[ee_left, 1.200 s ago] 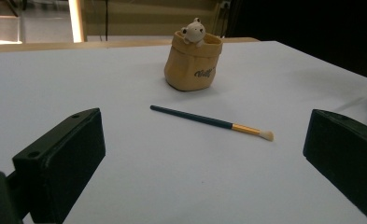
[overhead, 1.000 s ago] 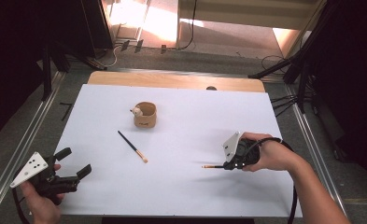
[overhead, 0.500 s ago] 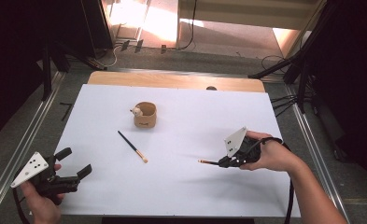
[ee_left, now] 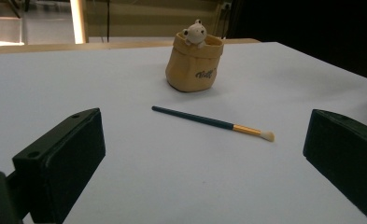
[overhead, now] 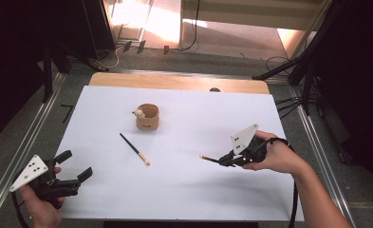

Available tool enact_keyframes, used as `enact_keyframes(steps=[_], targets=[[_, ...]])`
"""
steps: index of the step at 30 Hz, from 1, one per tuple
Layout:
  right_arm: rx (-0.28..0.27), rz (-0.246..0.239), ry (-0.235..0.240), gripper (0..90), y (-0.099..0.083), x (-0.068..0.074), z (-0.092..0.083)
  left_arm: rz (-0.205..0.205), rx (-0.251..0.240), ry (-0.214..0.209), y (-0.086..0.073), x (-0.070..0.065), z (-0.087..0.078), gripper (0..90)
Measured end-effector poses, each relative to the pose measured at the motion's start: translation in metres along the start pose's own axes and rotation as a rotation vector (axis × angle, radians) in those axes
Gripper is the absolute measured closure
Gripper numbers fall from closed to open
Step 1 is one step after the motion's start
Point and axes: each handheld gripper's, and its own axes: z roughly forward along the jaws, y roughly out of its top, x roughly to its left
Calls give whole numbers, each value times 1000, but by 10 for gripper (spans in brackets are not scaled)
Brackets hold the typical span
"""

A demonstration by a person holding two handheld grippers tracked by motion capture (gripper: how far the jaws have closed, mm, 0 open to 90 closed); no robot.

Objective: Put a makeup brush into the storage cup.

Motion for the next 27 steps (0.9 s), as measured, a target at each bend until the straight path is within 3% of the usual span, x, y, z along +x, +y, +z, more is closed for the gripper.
enact_keyframes(steps=[6, 11, 19, 26, 27], targets=[[-44, 6, -8, 857, 1, -2, -3, -1, -5, -3, 0, 0, 0, 0], [-118, 26, -19, 856, 2, -3, -7, 0, -6, -3, 0, 0, 0, 0], [-160, 36, -26, 856, 3, -4, -5, 0, -3, -4, 0, -1, 1, 0], [-215, 60, -70, 856, 4, -8, -11, -4, -6, -5, 0, 0, 1, 0], [-242, 71, -78, 856, 4, -8, -13, -4, -5, -5, 0, 0, 1, 0]])
